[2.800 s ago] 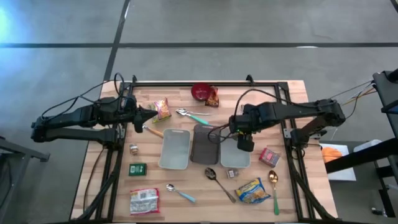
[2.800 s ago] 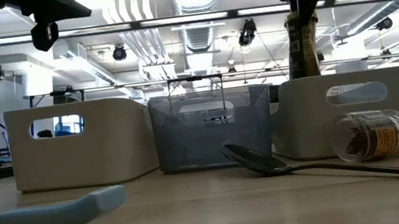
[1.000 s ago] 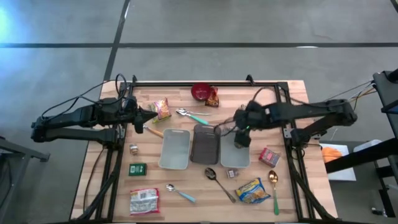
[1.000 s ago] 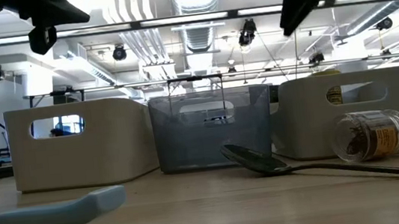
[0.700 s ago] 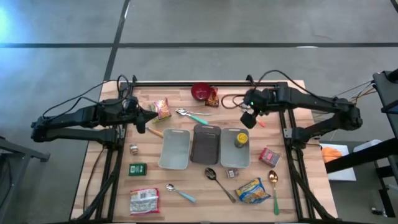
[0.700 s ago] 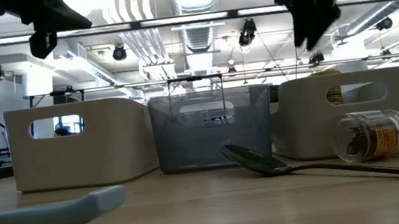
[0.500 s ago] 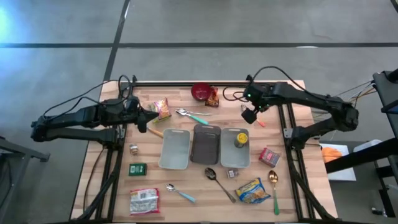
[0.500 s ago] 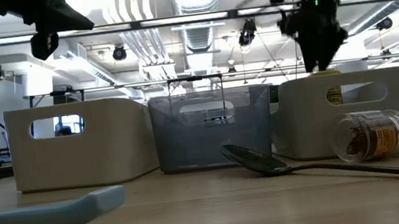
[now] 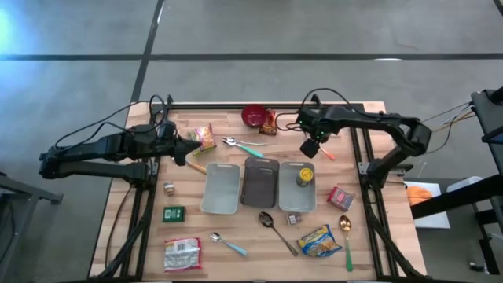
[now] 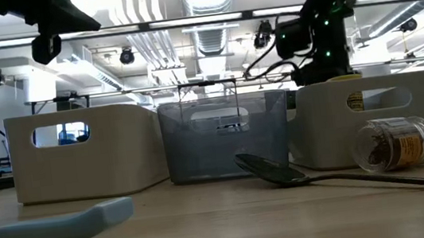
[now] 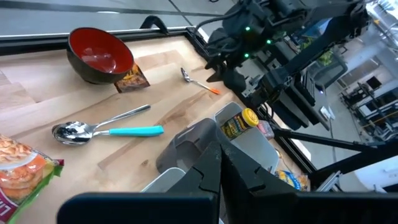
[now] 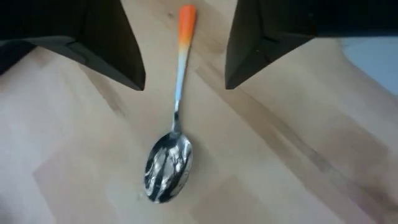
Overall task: Pick & Place Food Item
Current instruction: Put the orange spoon into the left gray bin
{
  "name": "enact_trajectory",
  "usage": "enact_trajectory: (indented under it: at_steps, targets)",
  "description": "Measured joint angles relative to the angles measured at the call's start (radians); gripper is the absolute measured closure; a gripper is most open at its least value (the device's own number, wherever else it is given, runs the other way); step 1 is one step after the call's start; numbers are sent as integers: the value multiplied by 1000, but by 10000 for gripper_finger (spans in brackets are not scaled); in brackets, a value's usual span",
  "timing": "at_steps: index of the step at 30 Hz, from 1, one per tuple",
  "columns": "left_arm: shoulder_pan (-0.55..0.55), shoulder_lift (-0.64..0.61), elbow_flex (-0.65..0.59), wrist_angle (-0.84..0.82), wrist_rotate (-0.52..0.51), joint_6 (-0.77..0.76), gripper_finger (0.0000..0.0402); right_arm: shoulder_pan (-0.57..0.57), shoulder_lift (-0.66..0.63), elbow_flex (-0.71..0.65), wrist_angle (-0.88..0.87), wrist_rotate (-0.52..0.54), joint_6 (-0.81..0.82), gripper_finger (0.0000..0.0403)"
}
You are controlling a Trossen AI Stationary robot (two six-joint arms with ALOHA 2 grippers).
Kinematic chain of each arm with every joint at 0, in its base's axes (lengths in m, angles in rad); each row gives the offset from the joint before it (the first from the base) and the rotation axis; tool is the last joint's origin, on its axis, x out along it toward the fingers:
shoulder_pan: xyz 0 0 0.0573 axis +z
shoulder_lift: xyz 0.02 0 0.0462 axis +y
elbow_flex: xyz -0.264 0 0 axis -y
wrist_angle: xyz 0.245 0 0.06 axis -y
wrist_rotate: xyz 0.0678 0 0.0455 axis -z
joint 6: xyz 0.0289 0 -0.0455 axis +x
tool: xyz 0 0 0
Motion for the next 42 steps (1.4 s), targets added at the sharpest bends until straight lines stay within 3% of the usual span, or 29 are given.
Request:
enact_trajectory:
  at_steps: [6,28,42]
  targets:
    - [0,0,0,0,4,0,394,-1,61,-1,1,0,-5,221]
    - [0,0,0,-1,9,-19,394,-61,147,-5,53,-35,20,222]
    - [0,0,0,-1,18,-29,394,-145,147,-30,64,-155,33,222]
